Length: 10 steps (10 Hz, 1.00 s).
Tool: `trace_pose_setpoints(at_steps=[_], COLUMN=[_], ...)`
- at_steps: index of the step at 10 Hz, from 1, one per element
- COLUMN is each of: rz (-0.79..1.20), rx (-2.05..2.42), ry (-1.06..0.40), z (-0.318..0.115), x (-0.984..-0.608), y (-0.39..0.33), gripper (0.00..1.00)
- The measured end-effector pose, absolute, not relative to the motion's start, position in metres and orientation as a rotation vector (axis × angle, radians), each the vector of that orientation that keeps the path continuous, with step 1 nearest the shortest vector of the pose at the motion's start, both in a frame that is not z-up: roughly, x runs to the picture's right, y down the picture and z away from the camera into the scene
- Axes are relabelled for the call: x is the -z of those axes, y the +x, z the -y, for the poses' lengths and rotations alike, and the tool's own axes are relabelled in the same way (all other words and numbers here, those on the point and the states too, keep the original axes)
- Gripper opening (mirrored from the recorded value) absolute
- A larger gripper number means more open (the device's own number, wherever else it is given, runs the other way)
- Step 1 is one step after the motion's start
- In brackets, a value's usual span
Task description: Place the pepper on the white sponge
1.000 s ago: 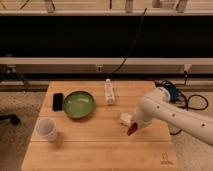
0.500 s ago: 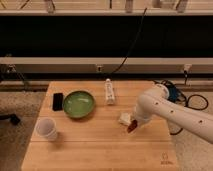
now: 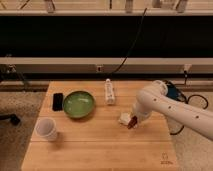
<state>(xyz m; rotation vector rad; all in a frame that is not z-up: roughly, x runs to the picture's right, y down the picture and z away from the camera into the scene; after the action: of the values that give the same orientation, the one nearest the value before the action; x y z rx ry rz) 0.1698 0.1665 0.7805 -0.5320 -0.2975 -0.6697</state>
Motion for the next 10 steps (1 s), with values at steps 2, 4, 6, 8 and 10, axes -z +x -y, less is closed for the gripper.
trace_pose_setpoints(at_steps=[2, 4, 6, 8, 10], rz=[0.291, 0.292, 0.289, 0.286, 0.285], rx=[0.679, 0.694, 0.702, 0.712, 0.714], ry=[-0.538, -0.537, -0.537, -0.544, -0.546], z=[-0.164, -0.160, -0.156, -0.158, -0.160], x=[-0.784, -0.789, -0.792, -0.792, -0.790], y=[0.171, 0.165, 0.163, 0.164, 0.166], gripper=[0.00, 0.00, 0.00, 0.00, 0.08])
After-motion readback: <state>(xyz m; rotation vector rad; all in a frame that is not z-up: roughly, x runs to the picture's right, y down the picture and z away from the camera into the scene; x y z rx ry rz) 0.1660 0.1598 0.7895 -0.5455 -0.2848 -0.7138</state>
